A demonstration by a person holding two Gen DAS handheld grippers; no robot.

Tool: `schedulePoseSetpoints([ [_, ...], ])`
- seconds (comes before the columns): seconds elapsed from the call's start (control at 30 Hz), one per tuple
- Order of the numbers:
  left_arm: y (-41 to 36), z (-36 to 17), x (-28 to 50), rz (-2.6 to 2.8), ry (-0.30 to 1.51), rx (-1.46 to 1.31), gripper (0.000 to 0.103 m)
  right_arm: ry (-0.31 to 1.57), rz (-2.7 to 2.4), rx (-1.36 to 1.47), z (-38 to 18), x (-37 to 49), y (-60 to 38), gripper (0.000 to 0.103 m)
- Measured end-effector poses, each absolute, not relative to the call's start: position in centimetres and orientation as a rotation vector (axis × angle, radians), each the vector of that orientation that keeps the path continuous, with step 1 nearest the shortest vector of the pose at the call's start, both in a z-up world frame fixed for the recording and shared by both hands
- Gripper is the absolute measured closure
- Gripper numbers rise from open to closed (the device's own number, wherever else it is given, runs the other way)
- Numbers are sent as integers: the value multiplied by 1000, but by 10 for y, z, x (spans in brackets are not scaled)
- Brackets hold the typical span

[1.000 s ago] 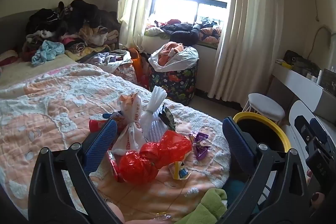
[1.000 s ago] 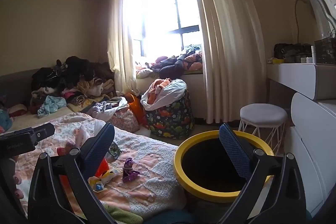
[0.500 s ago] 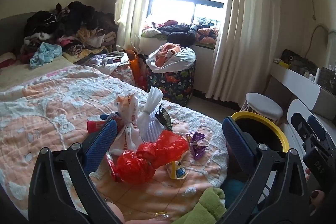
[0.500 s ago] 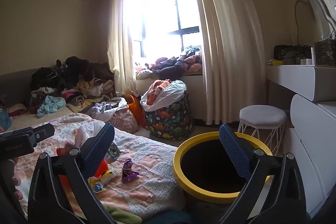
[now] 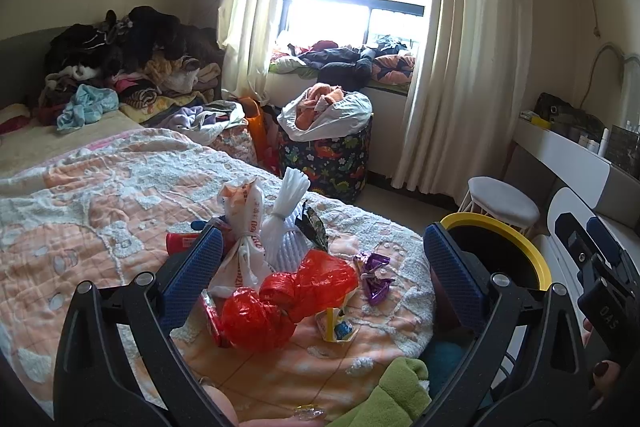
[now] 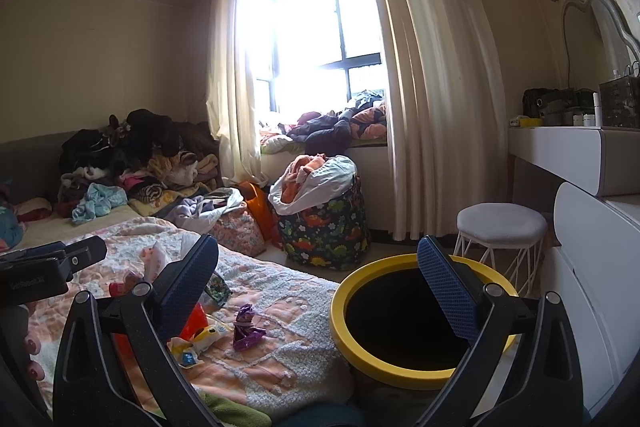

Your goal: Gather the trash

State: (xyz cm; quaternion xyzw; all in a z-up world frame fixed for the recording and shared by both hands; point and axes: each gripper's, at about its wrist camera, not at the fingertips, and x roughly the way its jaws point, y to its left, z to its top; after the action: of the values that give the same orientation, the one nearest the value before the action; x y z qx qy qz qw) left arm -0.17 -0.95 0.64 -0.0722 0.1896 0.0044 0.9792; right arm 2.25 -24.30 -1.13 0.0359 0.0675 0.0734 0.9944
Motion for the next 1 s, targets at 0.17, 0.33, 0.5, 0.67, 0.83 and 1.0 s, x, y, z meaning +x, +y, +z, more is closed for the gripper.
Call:
schedulePoseSetpoints([
  [0.17,-10,7,-2,7,381,-144,10,134,146,72,-12,22,-243,6],
  [0.33,-9,8,-3,7,384,-146,10,133,146,73,-12,22,-243,6],
  [0.5,-9,8,-2,6,385,-146,10,135,146,71,-11,22,-243,6],
  [0.67,-8,10,-3,4,387,-147,10,133,146,73,-11,22,-243,6],
  [0.83,-8,9,-3,5,387,-145,10,134,146,73,-12,22,-243,6],
  [1.0,-9,9,-2,-7,392,-149,10,136,146,74,-12,22,-243,6],
])
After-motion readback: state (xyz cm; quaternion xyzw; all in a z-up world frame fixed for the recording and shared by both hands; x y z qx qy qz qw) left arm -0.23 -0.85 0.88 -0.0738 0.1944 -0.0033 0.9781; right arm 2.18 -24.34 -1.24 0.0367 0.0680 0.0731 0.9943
